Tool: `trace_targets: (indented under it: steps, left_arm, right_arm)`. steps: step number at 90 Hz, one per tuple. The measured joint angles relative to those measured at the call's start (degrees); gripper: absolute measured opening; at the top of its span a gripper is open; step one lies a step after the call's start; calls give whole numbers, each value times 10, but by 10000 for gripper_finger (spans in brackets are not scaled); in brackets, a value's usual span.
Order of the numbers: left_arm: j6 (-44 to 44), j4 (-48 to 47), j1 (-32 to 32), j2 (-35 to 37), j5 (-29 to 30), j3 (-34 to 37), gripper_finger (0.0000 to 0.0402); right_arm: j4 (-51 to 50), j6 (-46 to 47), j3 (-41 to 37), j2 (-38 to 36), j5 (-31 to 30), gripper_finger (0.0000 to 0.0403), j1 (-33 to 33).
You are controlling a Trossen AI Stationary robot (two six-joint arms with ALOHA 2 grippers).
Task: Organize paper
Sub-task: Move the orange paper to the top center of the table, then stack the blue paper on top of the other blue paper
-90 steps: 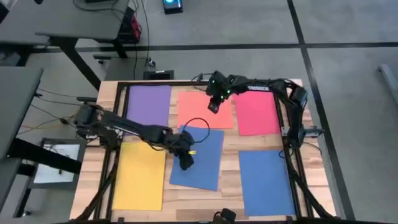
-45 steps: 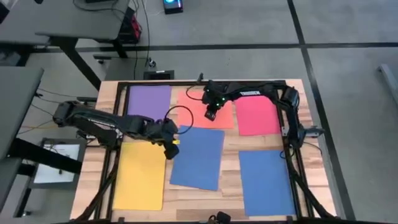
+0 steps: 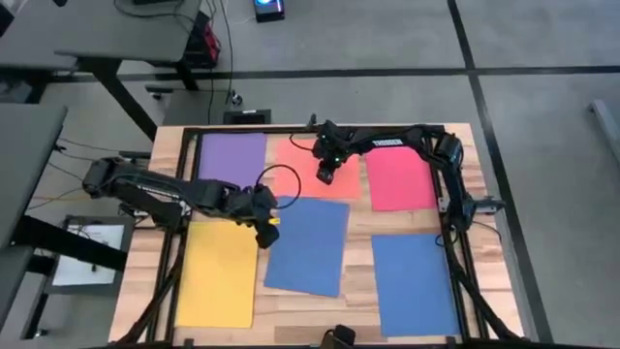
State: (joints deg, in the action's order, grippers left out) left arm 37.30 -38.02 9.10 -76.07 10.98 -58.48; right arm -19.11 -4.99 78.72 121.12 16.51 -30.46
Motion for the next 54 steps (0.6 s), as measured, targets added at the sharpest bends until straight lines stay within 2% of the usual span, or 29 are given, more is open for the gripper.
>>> trace_targets:
  steps: [10, 24, 38, 54]
  left_arm:
    - [0, 0, 0, 0, 0, 0, 0]
    - [-1, 2, -2, 0, 0, 0, 0]
    - [-18, 33, -16, 0, 0, 0, 0]
    - [-62, 96, -45, 0, 0, 0, 0]
  right_arm:
    - [-13, 0, 7, -3, 0, 0, 0]
    - [-84, 8, 51, -34, 0, 0, 1]
    - [-171, 24, 83, -110, 75, 0, 12]
    - [-208, 104, 84, -240, 93, 0, 38]
